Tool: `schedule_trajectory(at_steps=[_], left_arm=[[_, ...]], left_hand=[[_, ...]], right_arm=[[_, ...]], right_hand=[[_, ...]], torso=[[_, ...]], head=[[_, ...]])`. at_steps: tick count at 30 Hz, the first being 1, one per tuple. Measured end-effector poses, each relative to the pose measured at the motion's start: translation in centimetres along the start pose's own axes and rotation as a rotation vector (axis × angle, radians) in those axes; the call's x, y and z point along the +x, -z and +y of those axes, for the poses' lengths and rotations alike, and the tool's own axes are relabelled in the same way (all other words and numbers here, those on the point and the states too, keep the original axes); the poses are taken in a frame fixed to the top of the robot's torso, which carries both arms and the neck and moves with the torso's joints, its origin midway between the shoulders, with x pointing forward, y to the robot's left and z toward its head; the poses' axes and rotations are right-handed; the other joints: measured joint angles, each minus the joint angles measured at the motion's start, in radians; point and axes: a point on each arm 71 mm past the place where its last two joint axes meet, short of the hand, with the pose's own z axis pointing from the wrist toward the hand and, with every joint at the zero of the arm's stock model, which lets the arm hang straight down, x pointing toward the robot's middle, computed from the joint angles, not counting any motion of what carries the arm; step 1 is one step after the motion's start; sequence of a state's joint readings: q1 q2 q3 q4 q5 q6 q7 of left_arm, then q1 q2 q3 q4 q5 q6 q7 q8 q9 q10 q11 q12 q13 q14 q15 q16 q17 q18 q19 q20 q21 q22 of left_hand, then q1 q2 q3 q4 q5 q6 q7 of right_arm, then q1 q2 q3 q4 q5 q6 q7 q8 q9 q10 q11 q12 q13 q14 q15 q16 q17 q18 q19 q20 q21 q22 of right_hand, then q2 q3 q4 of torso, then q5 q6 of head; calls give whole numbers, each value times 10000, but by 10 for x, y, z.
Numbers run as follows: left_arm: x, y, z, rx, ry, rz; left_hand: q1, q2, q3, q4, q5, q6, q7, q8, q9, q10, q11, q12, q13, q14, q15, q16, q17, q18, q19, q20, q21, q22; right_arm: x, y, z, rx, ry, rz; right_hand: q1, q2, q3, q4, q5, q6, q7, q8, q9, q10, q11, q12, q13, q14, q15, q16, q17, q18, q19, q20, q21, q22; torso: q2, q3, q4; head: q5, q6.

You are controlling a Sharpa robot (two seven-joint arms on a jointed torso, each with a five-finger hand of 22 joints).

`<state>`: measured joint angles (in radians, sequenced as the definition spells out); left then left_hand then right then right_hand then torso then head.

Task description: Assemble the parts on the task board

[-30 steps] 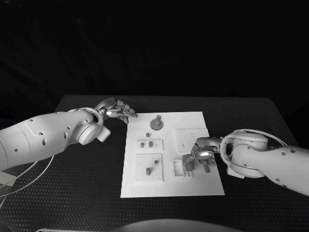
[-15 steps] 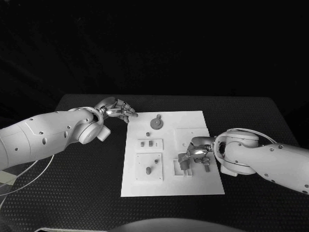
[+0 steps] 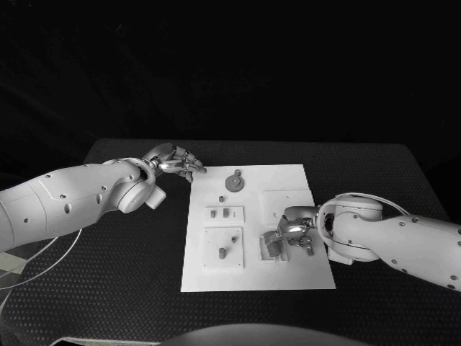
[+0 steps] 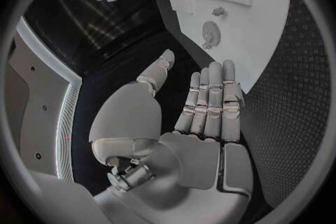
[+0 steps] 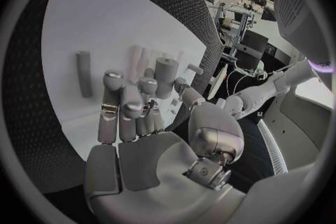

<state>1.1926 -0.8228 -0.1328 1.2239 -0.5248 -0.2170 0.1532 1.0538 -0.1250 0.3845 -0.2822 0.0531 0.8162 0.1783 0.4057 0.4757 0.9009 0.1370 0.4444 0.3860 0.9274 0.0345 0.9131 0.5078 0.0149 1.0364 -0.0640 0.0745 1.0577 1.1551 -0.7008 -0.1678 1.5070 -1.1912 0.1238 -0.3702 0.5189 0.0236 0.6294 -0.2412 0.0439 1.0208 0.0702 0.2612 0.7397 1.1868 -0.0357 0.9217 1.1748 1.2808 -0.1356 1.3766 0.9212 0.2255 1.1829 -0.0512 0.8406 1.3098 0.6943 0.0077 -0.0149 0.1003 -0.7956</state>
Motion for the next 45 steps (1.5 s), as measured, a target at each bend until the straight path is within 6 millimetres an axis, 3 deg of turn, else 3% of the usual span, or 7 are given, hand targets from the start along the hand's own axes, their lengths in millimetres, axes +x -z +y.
schedule_trajectory(at_steps=[18, 45], left_arm=[[0, 0, 0, 0, 0, 0], [-1, 1, 1, -14, -2, -16]], left_hand=[[0, 0, 0, 0, 0, 0, 0, 0, -8, 0, 0, 0, 1, -2, 2, 0, 8, 0, 0, 0, 0, 8], [-80, 1, 0, 0, 0, 0, 0, 0, -7, 0, 0, 0, 2, -3, 3, 0, 14, 0, 0, 0, 0, 5]], right_arm=[[4, -2, 4, -92, -22, 183], [6, -5, 4, -39, -27, 207]], right_hand=[[-81, 1, 0, 56, -3, 2, 0, 0, -1, 0, 1, 0, 1, -25, -10, 0, 0, 1, 16, 17, -60, 0], [-387, -574, 193, 387, -3, -31, 33, -139, 13, -38, 38, -40, 2, -40, 9, -40, 13, 2, 18, 18, -100, 0]], torso=[[-6, -1, -4], [-5, -1, -10]], head=[[21, -8], [55, -36]])
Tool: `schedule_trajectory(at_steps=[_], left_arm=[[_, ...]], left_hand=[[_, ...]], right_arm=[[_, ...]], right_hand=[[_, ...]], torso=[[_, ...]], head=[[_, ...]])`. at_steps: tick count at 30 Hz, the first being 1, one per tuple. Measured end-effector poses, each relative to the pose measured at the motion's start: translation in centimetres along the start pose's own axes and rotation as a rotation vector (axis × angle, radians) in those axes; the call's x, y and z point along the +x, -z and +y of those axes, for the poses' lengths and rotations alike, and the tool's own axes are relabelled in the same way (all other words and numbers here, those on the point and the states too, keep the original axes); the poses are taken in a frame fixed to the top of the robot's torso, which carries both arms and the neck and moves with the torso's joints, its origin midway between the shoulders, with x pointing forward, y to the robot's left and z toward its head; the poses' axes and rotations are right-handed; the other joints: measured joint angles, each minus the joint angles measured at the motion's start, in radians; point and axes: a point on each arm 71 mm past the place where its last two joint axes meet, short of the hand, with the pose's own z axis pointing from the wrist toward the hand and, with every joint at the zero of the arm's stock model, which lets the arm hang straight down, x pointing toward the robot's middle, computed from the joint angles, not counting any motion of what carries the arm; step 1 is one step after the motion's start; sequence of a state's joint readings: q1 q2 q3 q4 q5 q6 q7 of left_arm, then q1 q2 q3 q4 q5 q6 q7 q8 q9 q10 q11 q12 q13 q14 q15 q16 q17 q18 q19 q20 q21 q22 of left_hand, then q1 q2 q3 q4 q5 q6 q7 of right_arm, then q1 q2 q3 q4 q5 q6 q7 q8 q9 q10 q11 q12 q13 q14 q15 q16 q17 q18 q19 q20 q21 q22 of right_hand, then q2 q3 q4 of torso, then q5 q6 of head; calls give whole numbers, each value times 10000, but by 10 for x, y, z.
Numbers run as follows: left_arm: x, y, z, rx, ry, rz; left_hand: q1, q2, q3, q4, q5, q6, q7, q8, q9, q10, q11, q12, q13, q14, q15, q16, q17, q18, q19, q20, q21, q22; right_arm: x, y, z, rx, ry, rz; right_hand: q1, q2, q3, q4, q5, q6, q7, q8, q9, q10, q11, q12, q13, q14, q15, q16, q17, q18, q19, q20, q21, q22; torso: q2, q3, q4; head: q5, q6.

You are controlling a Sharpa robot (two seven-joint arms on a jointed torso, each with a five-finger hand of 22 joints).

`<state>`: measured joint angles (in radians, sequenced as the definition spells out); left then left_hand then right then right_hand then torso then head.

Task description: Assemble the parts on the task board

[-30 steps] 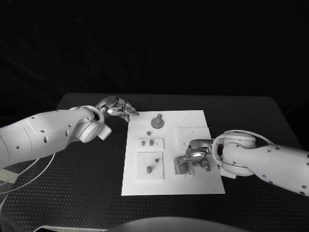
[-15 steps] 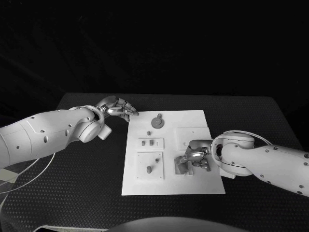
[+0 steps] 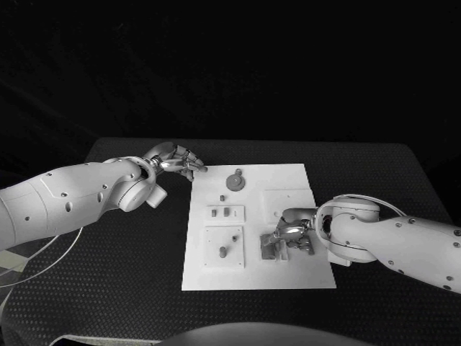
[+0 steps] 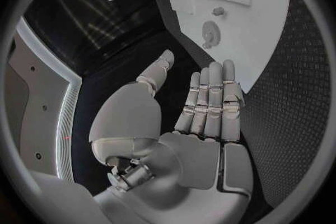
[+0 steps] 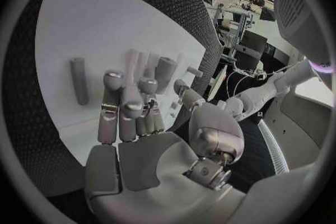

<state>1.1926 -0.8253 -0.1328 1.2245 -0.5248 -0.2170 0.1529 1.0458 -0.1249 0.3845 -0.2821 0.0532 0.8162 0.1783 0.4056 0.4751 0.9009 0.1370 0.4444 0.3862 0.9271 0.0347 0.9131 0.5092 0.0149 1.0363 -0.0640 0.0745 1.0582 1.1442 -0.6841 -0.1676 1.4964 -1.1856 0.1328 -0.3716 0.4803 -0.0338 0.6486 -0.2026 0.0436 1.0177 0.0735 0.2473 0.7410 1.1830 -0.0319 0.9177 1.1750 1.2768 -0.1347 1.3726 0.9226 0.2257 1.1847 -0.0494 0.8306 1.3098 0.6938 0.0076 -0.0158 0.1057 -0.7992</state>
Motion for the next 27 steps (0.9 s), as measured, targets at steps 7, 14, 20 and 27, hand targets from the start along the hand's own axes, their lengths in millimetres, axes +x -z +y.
schedule_trajectory(at_steps=[7, 14, 20, 27], left_arm=[[0, 0, 0, 0, 0, 0], [0, 0, 0, 0, 0, 0], [0, 0, 0, -6, -1, -8], [-1, 0, 0, -9, -2, -13]], left_hand=[[0, 0, 0, 0, 0, 0, 0, 0, 0, 0, 0, 0, -8, 0, 0, 0, 6, 0, 0, 0, 0, -1], [0, 0, 0, 0, 0, 0, 0, 0, -3, 0, 0, 0, -8, 0, 0, 0, 8, 0, 0, 0, 0, -1], [0, 0, 0, 0, 0, 0, 0, 0, -9, 0, 0, 38, -8, 0, 0, 0, 7, 1, 0, 0, 0, -2], [1, 0, 0, 0, 0, -36, 36, 0, -9, 0, 0, 38, -7, -1, 1, 0, 16, 0, 0, 0, 0, 7]], right_arm=[[1, 1, 0, -21, -4, 0], [3, 5, 0, -91, 95, -10], [6, 15, -3, -130, 312, -109], [5, 25, 2, -385, 599, -400]], right_hand=[[18, -138, 0, 54, 0, -1, 1, -37, 13, 0, 0, 0, -9, 2, 2, -39, 5, 0, 0, 1, 0, 0], [128, -248, 28, 82, 37, 0, 0, -38, 31, 0, -1, 0, -9, -28, -4, -39, 16, 0, 0, 1, 0, 0], [378, -497, 111, -155, 37, 0, 0, -37, 81, 0, -1, 0, -9, -37, -8, -39, 28, 1, -1, 1, 0, 0], [1238, -739, 213, -629, 37, 97, -84, -37, 163, 26, -24, 0, -8, 37, -78, -38, 27, 4, 65, -28, 0, 0]], torso=[[1, 4, 0], [3, 5, 5], [3, 5, 6], [0, 2, 0]], head=[[1, -1], [3, 7], [8, 13], [14, 10]])
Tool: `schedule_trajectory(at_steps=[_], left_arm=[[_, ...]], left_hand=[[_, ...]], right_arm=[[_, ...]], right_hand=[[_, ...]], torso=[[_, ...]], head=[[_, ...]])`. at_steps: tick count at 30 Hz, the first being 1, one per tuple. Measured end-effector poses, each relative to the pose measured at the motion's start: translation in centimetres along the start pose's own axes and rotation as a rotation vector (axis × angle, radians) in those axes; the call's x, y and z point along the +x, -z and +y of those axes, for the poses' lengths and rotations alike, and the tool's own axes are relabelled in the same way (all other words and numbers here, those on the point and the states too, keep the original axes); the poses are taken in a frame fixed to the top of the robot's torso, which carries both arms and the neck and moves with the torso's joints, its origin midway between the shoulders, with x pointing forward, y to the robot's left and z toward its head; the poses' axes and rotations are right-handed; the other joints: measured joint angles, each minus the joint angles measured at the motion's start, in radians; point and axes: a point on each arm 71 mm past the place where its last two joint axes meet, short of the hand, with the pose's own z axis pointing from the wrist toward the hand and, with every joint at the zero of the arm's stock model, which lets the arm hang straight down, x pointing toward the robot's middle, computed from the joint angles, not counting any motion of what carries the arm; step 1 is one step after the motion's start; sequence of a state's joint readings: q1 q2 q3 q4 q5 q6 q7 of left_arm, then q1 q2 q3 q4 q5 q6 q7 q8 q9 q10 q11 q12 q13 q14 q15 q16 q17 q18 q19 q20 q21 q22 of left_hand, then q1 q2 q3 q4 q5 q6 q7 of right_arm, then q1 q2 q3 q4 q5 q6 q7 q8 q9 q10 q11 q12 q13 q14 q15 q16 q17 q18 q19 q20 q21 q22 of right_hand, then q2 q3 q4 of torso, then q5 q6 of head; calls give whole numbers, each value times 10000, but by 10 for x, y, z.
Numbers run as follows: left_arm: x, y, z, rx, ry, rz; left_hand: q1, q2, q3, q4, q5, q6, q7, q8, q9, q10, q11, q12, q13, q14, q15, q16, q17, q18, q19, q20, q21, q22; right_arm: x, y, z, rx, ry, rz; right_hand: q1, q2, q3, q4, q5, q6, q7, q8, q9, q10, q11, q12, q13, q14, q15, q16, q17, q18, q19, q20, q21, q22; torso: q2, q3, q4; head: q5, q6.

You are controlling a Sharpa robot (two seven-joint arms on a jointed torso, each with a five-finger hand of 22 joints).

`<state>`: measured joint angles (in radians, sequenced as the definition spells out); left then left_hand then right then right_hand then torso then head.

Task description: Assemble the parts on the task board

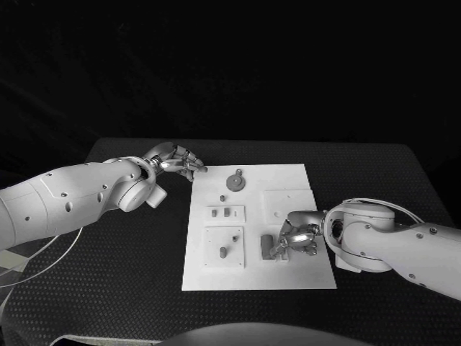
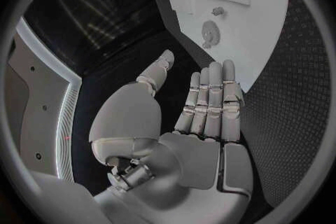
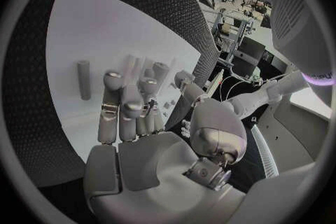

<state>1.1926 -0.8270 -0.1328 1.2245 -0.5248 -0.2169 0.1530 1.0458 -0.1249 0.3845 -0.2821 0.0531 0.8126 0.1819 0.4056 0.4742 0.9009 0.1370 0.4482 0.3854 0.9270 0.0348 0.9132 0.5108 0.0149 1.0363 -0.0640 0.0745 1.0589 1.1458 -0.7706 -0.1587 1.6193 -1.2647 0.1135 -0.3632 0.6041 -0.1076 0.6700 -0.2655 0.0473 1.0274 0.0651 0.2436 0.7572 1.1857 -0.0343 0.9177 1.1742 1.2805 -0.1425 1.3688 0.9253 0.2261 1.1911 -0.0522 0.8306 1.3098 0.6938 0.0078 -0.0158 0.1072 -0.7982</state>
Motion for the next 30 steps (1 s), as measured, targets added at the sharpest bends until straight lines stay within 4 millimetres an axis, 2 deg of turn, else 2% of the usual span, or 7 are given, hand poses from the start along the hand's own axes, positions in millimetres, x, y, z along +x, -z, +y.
schedule_trajectory(at_steps=[4, 9, 22, 30], left_arm=[[0, 0, 0, 3, 1, 7], [0, 0, 0, 0, 0, 3], [0, 0, 0, -6, -2, 4], [0, 0, 0, -9, 0, 10]], left_hand=[[0, 0, 0, 0, 0, 0, 0, 0, 0, 0, 0, 0, 0, 0, 0, 0, 0, 0, 0, 0, 0, 0], [0, 0, 0, 0, 0, 0, 0, 0, 1, 0, 0, 0, 0, 0, 0, 0, -1, 0, 0, 0, 0, -1], [0, 0, 0, 0, 0, 0, 0, 0, 2, 0, 0, 0, 1, 0, 0, 0, 9, 1, 0, 0, 0, -3], [0, 0, 0, 0, 0, 0, 0, 0, 2, 0, 0, 0, 1, 0, 0, 0, 8, 0, 0, 0, 0, -3]], right_arm=[[0, 1, 3, -74, 232, -117], [0, -1, 7, -143, 594, -220], [2, -7, 8, -75, 1185, -357], [6, -12, 10, -71, 1370, -294]], right_hand=[[726, -290, 77, -77, 0, 53, 11, 0, 55, 48, -15, 0, -16, 58, -25, 0, -1, 1, 99, 3, 0, 0], [1410, -413, 77, -132, 0, 69, 2, 0, 98, 82, -49, 0, -30, 63, -22, 0, -1, 4, 100, 3, 0, 0], [1521, -371, -230, 120, -1, 153, -55, 1, 120, 109, -73, 39, -40, 80, -4, 0, 0, 52, 135, 39, 0, 0], [1491, -264, -309, 260, -6, 277, -115, 40, 153, 208, -104, 108, -31, 153, -36, 0, 32, 61, 136, 40, 0, 0]], torso=[[-1, 2, 0], [-1, 5, -1], [0, -1, 6], [0, -12, 12]], head=[[-12, 9], [-29, 11], [-45, -8], [-44, -24]])
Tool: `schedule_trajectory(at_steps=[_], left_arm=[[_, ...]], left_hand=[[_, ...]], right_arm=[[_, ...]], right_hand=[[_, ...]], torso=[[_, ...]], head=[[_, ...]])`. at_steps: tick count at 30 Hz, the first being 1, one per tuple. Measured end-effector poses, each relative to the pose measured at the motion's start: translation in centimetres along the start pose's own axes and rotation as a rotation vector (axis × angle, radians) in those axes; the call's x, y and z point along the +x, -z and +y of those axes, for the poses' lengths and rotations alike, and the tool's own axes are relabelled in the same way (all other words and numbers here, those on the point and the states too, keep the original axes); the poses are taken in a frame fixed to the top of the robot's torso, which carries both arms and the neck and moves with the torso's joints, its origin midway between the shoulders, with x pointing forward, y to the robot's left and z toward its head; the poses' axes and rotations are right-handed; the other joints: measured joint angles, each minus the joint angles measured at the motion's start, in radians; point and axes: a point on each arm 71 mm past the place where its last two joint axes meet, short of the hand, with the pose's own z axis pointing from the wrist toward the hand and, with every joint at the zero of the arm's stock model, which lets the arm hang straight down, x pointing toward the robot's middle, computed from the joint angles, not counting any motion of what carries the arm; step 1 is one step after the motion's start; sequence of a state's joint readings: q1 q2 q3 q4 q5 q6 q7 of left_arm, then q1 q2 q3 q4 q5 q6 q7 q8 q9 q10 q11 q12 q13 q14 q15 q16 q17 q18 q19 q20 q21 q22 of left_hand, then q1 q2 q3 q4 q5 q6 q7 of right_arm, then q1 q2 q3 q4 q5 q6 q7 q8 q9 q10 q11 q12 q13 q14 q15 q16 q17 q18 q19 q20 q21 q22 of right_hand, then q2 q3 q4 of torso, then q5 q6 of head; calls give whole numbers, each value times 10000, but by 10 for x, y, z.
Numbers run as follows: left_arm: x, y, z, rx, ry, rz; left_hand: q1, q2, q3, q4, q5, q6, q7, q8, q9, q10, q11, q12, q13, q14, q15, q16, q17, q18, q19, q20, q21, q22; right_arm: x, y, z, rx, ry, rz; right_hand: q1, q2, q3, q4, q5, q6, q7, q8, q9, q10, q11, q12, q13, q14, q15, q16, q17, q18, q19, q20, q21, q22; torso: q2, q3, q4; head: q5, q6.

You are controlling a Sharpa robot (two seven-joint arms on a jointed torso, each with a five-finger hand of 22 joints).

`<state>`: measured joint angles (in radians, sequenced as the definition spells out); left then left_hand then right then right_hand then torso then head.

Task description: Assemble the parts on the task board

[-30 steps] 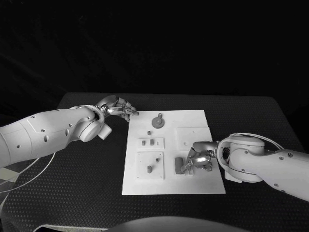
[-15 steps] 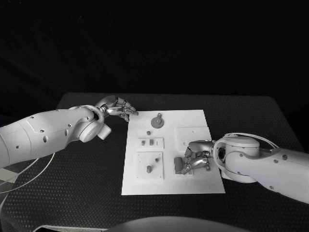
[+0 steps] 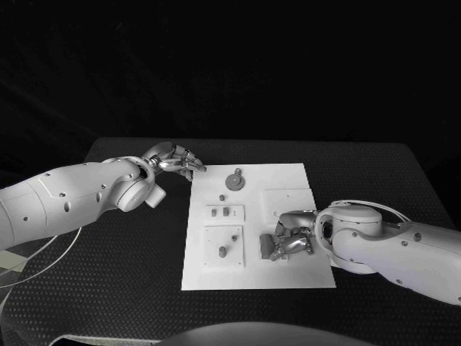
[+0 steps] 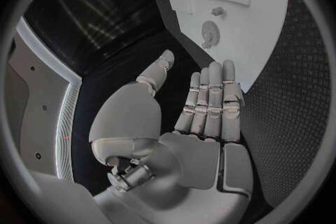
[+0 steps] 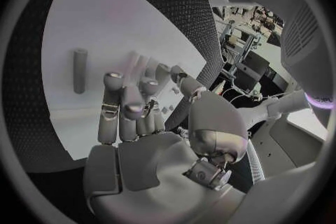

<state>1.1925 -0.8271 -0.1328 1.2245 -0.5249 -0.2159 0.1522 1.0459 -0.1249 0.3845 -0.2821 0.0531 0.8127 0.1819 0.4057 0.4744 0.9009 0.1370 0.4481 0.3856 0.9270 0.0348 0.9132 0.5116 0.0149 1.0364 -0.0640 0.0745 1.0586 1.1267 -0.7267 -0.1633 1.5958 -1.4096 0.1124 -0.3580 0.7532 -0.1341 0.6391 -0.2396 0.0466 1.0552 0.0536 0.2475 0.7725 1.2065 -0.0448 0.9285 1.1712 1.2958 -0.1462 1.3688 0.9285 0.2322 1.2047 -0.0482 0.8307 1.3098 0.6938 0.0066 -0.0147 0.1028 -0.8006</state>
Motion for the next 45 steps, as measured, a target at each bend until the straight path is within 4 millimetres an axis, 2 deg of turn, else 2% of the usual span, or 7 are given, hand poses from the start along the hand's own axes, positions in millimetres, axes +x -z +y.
schedule_trajectory(at_steps=[9, 12, 22, 34, 40, 45], left_arm=[[0, 0, 0, -7, 0, -6], [-1, 0, 0, -9, 0, -8], [-1, 0, 0, -10, 1, -5], [-1, 0, 0, -11, 1, -3], [-1, 0, 1, -16, 1, -8], [-1, 1, 1, -24, -1, -19]], left_hand=[[0, 0, 0, 0, 0, 0, 0, 0, 0, 0, 0, 0, 0, 0, 0, 0, 8, 0, 0, 0, 0, 8], [0, 0, 0, 0, 0, 0, 0, 0, 0, 0, 0, 0, -4, 0, 0, 0, 8, 0, 0, 0, 0, 8], [-39, 39, 0, 0, 0, 0, 0, 0, 0, 0, 0, 0, -8, 0, 0, 0, 7, 0, 0, 0, 0, 7], [-39, 39, 0, 0, 0, 0, 0, 0, 1, 0, 0, 0, -7, 0, 1, 0, 15, 1, 0, 0, 0, 5], [-39, 39, 0, 0, 0, 0, 0, 0, 1, 0, 0, 0, -7, -1, 1, 0, 14, 1, 0, 0, 0, 5], [-39, 39, 0, 0, 0, 0, 0, 0, 1, 0, 0, 0, -7, -1, 1, 0, 16, 1, 0, 0, 0, 4]], right_arm=[[1, -1, 1, 22, 219, -27], [1, -1, -1, 62, 320, -92], [-2, -2, -4, 174, 513, -381], [-1, -1, -6, 222, 490, -306], [-1, 7, -14, 328, 318, -332], [-25, 17, -23, 482, 196, -910]], right_hand=[[0, 0, -55, 54, 0, 35, -34, 0, 11, 36, -35, 39, 28, 15, 15, 0, 23, 3, -1, 1, 0, 0], [-39, 39, -46, 125, -1, 69, 1, 0, 18, 38, -34, 39, 28, 15, 16, 25, 28, 8, -1, 2, 0, 0], [-611, 606, -247, 635, -1, 104, -33, 0, 16, 39, -33, 79, 80, -29, -25, 80, 74, 9, 51, -18, 0, 0], [-718, 600, -247, 634, -1, 103, -33, 0, 15, 39, -33, 78, 93, -30, -22, 80, 83, 11, 51, -17, 0, 0], [-805, 513, -278, 603, -1, 103, -33, 0, 24, 38, -33, 78, 92, -30, -19, 80, 83, 11, 51, -17, 0, 0], [-857, 459, -278, 603, -1, 103, -33, 0, 24, 38, -33, 78, 92, -29, -16, 80, 83, 11, 50, -16, 0, 0]], torso=[[0, 5, -1], [0, 4, -1], [0, 10, -10], [-1, 11, -10], [-1, 10, -6], [-1, 9, -5]], head=[[19, -40], [21, -44], [28, -42], [22, -22], [13, -7], [12, -2]])
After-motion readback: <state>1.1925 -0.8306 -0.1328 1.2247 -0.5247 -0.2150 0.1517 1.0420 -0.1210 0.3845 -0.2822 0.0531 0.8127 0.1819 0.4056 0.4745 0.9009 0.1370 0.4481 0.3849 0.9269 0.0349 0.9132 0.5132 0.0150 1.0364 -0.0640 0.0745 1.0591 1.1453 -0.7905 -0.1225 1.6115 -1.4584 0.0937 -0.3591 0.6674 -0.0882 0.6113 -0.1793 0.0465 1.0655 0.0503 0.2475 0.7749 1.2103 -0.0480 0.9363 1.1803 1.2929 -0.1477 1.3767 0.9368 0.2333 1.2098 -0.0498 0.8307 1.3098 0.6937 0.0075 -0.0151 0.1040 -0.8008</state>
